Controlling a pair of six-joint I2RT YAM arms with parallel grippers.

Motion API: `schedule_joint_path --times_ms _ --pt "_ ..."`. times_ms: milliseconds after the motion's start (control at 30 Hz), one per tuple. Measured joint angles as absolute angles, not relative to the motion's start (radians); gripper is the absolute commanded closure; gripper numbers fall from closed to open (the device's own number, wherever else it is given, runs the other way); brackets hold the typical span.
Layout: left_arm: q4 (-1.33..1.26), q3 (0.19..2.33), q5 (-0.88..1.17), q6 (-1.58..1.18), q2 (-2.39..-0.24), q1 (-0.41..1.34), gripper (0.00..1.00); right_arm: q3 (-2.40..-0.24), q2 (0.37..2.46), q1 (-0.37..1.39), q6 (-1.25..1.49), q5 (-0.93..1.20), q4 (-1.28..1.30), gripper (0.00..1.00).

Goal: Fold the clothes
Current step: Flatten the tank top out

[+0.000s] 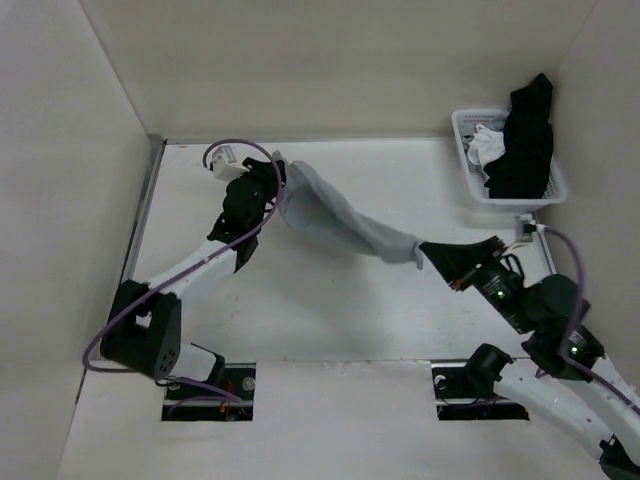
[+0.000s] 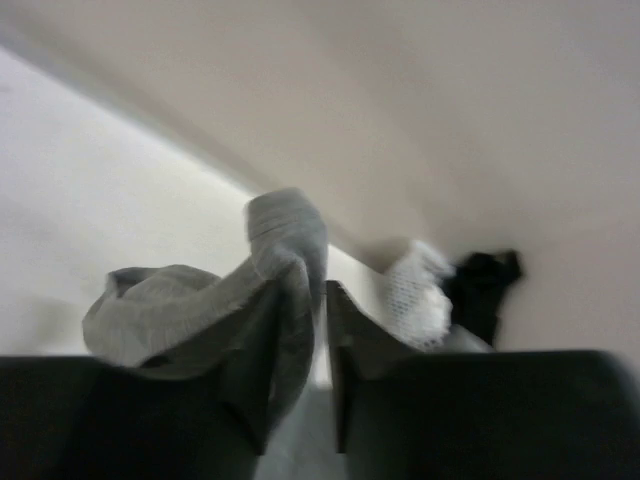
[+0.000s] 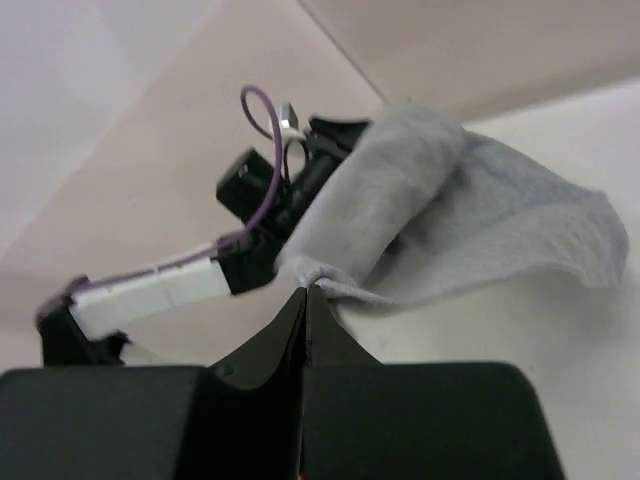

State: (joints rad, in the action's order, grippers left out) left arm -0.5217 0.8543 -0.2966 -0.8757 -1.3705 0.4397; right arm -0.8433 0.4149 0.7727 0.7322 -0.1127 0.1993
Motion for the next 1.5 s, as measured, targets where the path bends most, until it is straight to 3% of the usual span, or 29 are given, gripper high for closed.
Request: schedule_joint_path --times_ms 67,233,433,600,833,1033,1100,1233,1300,1367,1500 --pt "-0.564 0.823 -0.314 -0.892 -1.441 0.378 0.63 -0.736 0.393 0.780 0.767 -0.112 0.210 1.00" --pt "-0.484 0.765 -0.270 -0.957 -1.655 0.225 0.63 -0.532 0.538 0.720 0.813 -0.113 0.318 1.00" --pt "-0.372 0.618 -0.264 -0.969 -1.480 0.258 0.72 -0.460 0.602 0.650 0.819 -0.126 0.337 1.00" --pt "-0.278 0.577 -0.266 -0.927 -1.312 0.413 0.82 -0.443 0.600 0.639 0.820 -0.133 0.293 1.00" --pt "-0.127 0.606 -0.253 -0.796 -1.376 0.524 0.64 -0.382 0.608 0.602 0.821 -0.141 0.279 1.00" --pt "-0.077 0.704 -0.271 -0.679 -1.537 0.548 0.60 -0.381 0.623 0.602 0.820 -0.141 0.250 0.99" --pt "-0.078 0.724 -0.273 -0.656 -1.559 0.555 0.64 -0.380 0.633 0.602 0.820 -0.141 0.233 0.99" --pt "-0.085 0.748 -0.269 -0.632 -1.586 0.568 0.84 -0.376 0.644 0.602 0.820 -0.141 0.217 0.99" --pt "-0.084 0.749 -0.269 -0.629 -1.588 0.573 0.87 -0.376 0.643 0.602 0.820 -0.140 0.210 0.99" --pt "-0.082 0.749 -0.269 -0.629 -1.588 0.573 0.83 -0.376 0.642 0.602 0.820 -0.136 0.204 0.99" --pt "-0.065 0.748 -0.271 -0.633 -1.574 0.577 0.65 -0.376 0.645 0.602 0.815 -0.122 0.189 0.98"
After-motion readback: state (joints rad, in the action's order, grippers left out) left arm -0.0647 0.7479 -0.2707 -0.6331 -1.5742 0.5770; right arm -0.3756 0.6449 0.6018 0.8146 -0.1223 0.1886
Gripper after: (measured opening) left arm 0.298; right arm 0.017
